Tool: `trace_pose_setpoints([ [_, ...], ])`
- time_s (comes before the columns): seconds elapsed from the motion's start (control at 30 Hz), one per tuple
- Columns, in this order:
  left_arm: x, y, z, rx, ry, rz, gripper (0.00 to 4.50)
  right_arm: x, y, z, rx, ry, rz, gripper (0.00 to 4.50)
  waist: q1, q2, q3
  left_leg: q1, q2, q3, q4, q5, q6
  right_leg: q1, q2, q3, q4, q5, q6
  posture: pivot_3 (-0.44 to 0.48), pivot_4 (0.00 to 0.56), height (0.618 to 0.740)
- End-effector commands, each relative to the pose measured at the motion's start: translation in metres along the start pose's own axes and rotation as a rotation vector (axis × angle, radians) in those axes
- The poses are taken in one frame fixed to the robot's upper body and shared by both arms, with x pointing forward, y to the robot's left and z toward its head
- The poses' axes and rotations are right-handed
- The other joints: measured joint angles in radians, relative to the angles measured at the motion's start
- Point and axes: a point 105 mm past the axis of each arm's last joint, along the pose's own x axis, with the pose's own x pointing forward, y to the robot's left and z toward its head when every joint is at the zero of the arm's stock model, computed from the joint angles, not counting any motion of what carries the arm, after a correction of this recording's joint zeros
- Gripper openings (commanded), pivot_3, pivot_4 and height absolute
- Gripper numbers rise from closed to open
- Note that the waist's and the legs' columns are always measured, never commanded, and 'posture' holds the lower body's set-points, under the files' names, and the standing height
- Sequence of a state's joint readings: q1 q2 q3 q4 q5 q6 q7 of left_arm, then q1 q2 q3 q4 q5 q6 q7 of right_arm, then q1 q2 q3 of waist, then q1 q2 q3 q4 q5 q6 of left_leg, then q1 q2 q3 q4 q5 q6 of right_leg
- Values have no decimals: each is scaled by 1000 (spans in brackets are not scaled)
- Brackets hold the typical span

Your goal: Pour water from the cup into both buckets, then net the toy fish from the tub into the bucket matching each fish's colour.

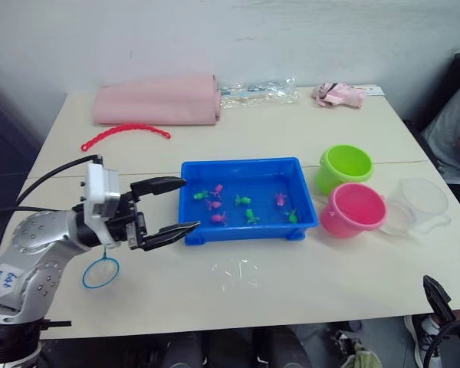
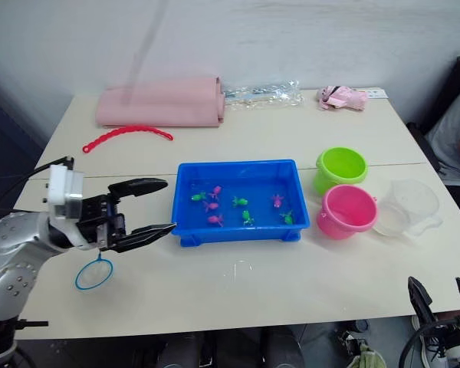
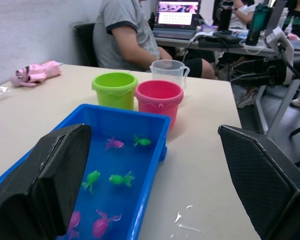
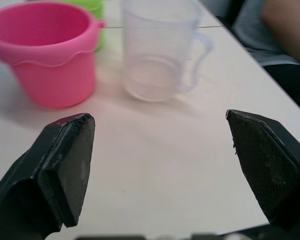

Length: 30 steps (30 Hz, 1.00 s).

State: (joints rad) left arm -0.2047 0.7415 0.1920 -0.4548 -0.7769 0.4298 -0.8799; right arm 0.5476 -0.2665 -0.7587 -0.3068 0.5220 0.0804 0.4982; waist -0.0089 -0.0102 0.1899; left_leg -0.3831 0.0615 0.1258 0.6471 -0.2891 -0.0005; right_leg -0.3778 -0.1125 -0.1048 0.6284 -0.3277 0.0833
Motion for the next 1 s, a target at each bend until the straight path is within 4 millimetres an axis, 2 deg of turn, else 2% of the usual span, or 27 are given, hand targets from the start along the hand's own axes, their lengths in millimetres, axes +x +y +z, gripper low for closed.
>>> trace_pose_setpoints([
  [0.03,11,3,1,15,-9,-3,4387,14,-12,-4,-24,68,-127,4500,-4,0,0,0,0,0,0,1,-1,-1,0,0,1,0,0,0,150,740],
  [0.1,17,3,-2,9,-2,-18,4387,29,-10,2,-1,41,-129,4500,-6,1,-1,0,0,0,0,1,-2,-1,0,0,1,-1,-1,0,150,740],
  [0.2,27,1,-7,35,23,-36,4387,50,-25,9,32,20,-197,4500,-10,2,-1,0,0,0,0,1,-2,-2,3,0,2,-1,-1,0,150,740],
  [0.3,33,-2,-8,42,22,-53,4387,66,-34,8,35,24,-236,4500,-10,2,-1,-1,0,1,1,2,-2,-2,3,0,2,-1,-1,0,150,740],
  [0.4,37,-5,-8,31,14,-77,4387,84,-32,5,70,17,-237,4500,-7,2,-1,-1,0,1,1,2,-2,-3,4,0,2,-1,-1,0,150,740],
  [0.8,48,-14,-6,-32,-7,-128,4387,121,-18,-5,93,-31,-234,4500,1,2,-1,-3,0,13,3,4,-1,-14,4,5,13,0,0,0,150,740],
  [1.0,47,-16,-8,-36,-1,-124,4387,129,-23,0,102,-65,-268,4500,1,2,-1,-2,1,17,3,5,-1,-16,4,9,14,0,0,0,150,740],
])
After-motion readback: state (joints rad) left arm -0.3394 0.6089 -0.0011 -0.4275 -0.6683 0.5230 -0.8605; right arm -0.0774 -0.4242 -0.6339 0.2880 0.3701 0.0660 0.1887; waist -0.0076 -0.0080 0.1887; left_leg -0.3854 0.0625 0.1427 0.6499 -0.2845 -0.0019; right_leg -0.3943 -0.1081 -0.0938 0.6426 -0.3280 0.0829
